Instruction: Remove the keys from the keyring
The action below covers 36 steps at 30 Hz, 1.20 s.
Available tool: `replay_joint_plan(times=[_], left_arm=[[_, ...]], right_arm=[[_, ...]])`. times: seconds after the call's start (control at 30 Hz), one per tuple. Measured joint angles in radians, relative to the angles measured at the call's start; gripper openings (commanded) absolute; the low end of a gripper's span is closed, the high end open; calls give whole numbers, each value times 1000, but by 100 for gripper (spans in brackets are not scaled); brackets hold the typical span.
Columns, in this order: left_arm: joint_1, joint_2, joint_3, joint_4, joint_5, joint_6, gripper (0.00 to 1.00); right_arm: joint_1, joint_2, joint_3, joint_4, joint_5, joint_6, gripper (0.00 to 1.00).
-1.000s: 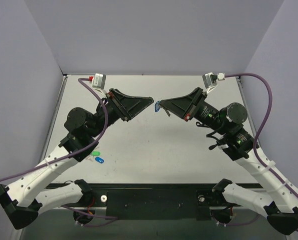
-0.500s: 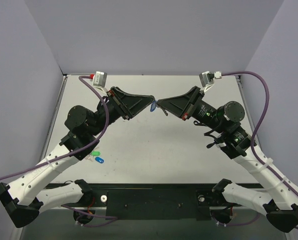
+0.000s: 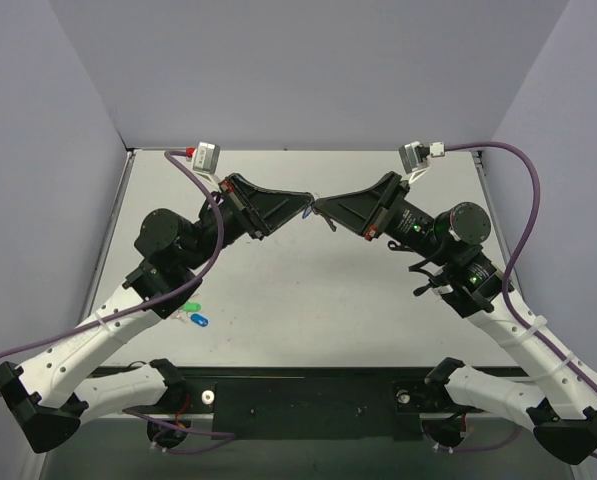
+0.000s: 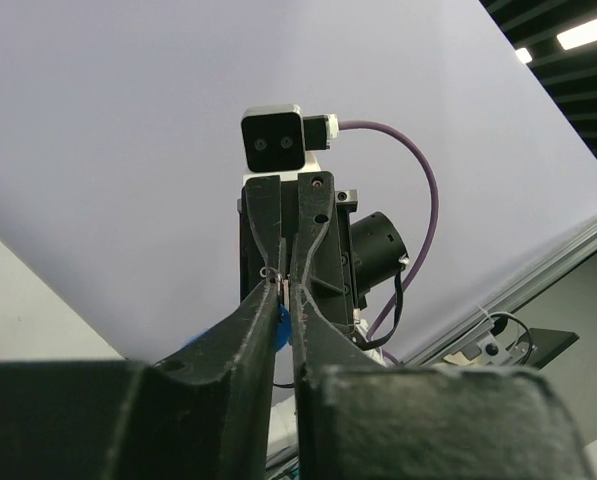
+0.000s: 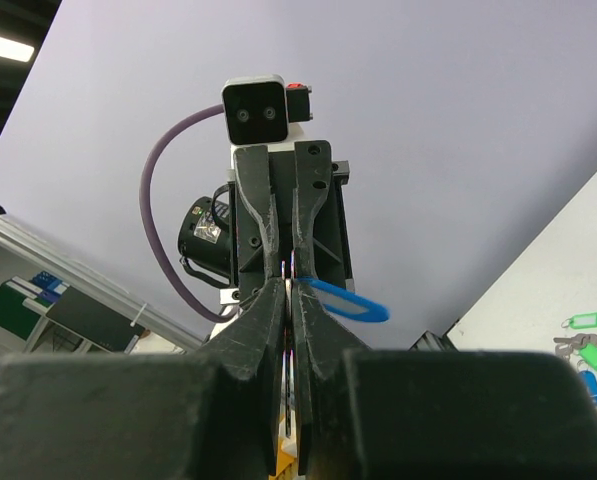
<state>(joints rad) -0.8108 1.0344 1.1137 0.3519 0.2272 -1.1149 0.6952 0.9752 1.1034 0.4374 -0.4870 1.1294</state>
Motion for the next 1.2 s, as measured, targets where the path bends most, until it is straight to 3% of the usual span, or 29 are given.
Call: replay_joint_plan(times=[0.07, 0.43, 0.87, 1.2], left_arm=[[0, 0, 0, 0, 2, 0, 0], [0, -5, 23, -35, 26, 24, 0], [1, 22, 277, -460, 223, 314, 0], [7, 70, 357, -616, 420, 431, 0]], right_arm=[[0, 0, 0, 0, -3, 0, 0], [-1, 0, 10, -9, -27, -5, 0], [6, -8, 95, -198, -137, -103, 0], [8, -14, 156, -406, -237, -195, 0]])
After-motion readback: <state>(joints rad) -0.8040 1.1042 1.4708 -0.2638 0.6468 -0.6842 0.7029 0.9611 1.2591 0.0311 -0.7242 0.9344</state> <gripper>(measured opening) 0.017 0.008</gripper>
